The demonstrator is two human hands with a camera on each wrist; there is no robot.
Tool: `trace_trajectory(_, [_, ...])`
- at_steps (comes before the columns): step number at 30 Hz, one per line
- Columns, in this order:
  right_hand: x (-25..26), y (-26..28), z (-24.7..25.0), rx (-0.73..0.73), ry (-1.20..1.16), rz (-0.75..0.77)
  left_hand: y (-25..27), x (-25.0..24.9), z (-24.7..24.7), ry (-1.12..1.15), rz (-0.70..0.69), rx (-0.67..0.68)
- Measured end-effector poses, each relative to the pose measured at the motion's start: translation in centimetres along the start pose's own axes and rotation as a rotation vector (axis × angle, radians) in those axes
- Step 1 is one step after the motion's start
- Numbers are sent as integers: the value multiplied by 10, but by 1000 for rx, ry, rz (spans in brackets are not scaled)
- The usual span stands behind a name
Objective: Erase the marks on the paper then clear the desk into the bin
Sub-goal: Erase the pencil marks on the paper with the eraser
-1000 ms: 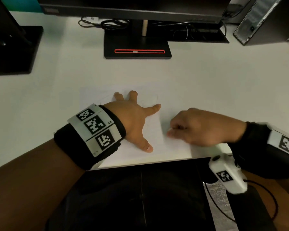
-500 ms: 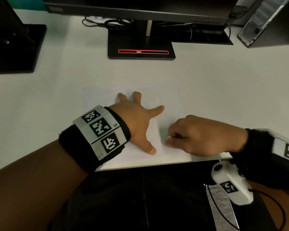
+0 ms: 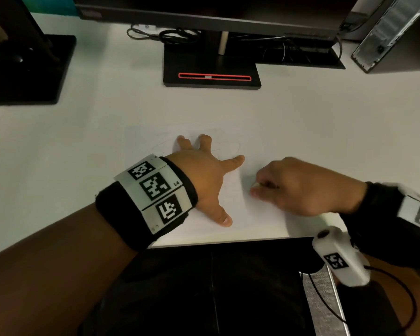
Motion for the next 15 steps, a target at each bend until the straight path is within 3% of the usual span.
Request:
trace_trajectory(2, [11, 0, -11, 56, -20, 31, -1, 0, -1, -1, -1, 4])
trace_trajectory(6, [-13, -4, 13, -20, -26, -100, -1, -1, 0, -7, 1, 6])
trace_trajectory(11, [9, -6, -3, 55, -15, -9, -1, -1, 0, 5, -2, 4])
trace_trajectory(15, [-10, -9, 14, -5, -38, -101, 0, -2, 0, 2, 1, 4])
Point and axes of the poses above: each hand's wrist, its own y-axis away from the middle knuckle, its own z-axis out of the back of the hand, x = y × z, the point moved 10 cm from there along -y, towards the middle knuckle, and after that the axes turned 8 degrees about z, right-handed, at the moved point
